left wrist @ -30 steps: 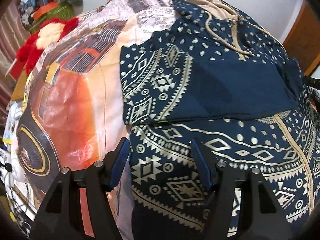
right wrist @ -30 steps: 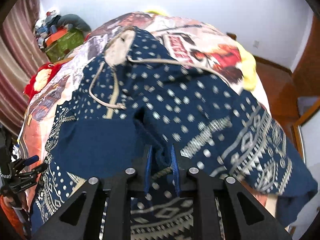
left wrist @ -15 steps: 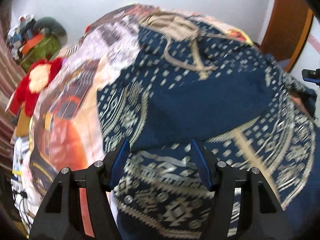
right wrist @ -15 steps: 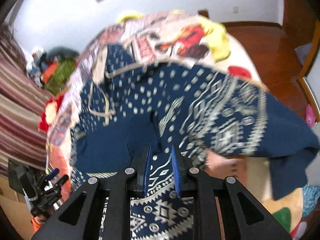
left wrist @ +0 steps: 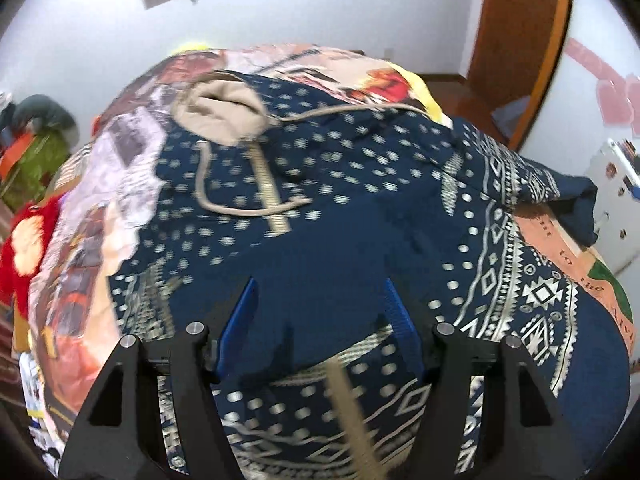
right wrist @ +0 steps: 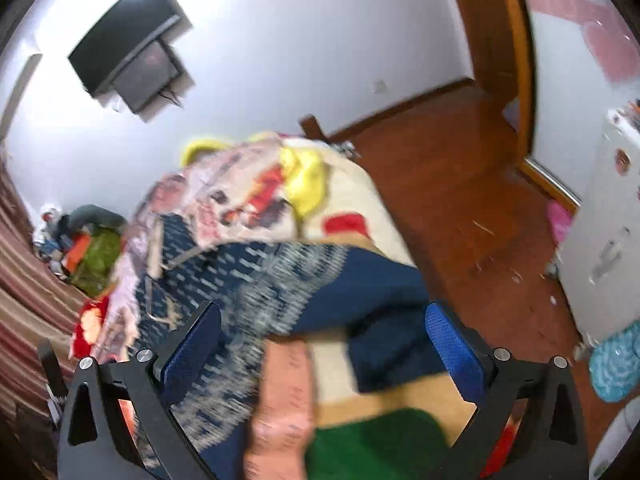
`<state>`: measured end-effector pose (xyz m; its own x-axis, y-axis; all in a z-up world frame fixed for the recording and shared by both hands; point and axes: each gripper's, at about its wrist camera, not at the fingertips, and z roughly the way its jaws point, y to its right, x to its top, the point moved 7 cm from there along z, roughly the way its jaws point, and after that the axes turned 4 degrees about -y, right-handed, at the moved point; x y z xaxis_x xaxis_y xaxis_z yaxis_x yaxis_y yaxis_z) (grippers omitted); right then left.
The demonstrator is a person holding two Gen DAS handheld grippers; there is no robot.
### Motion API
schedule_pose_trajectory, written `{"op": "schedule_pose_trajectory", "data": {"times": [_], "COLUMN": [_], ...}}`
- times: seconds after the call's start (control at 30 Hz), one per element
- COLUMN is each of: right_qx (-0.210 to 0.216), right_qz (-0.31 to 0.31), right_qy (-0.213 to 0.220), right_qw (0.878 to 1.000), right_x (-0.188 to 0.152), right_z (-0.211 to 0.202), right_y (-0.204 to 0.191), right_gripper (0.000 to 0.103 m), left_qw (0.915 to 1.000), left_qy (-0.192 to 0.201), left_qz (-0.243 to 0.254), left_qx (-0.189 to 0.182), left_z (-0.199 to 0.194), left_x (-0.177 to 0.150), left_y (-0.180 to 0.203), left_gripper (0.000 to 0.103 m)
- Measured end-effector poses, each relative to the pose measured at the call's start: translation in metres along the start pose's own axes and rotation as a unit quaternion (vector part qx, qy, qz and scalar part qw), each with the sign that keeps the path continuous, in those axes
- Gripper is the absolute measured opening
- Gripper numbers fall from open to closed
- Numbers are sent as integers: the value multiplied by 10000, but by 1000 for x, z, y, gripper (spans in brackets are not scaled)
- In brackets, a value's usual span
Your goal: Fold large clothes
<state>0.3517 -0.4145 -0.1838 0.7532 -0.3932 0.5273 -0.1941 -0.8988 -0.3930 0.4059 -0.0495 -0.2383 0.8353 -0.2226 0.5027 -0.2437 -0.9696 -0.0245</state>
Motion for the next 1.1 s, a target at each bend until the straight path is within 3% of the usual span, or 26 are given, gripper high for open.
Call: {"op": "schedule_pose_trajectory", "data": {"times": [0.17, 0.3, 0.37, 0.47, 0.53, 0.63, 0.7, 0.77, 0.87, 1.1], "right_qx": [-42, 60, 145, 138, -114, -546, -512, -451, -456, -229], "right_qz": [483, 971, 1094, 1066, 770, 457, 467, 524, 528, 115], "right_qy": [-631, -1202, -1258, -1133, -1087, -1106, -1084, -969, -673, 397], "right_qw": [9968, 9880, 9859, 9877, 9910, 9913, 9917, 9929, 9953, 9989], "right_x": [-31, -57, -58, -44, -33, -19, -11, -2, 15, 70], "right_z": [32, 73, 85, 100, 112, 132, 141, 145, 144, 107], "right_y": [45, 70, 76, 80, 82, 89, 92, 93, 88, 25], "right_gripper": [102, 102, 99, 99, 93, 75, 62, 41, 27, 25], "left_qw": [9988, 9968, 9956, 9950, 9954, 9957, 9956, 9953, 9953, 9965], "left_qy": [-371, -727, -855, -903, -875, -840, -840, -855, -796, -340], "left_qz": [40, -138, -252, -285, -248, -224, -250, -294, -412, -667], "left_qx": [-313, -308, -284, -322, -299, -316, -331, -355, -369, -362], "left_z": [31, 56, 66, 71, 72, 71, 72, 74, 71, 43], "left_x": [2, 3, 3, 2, 3, 3, 3, 4, 5, 13], "left_y": [25, 30, 29, 31, 31, 32, 32, 32, 27, 7], "left_gripper": [64, 64, 64, 64, 64, 64, 64, 64, 64, 64]}}
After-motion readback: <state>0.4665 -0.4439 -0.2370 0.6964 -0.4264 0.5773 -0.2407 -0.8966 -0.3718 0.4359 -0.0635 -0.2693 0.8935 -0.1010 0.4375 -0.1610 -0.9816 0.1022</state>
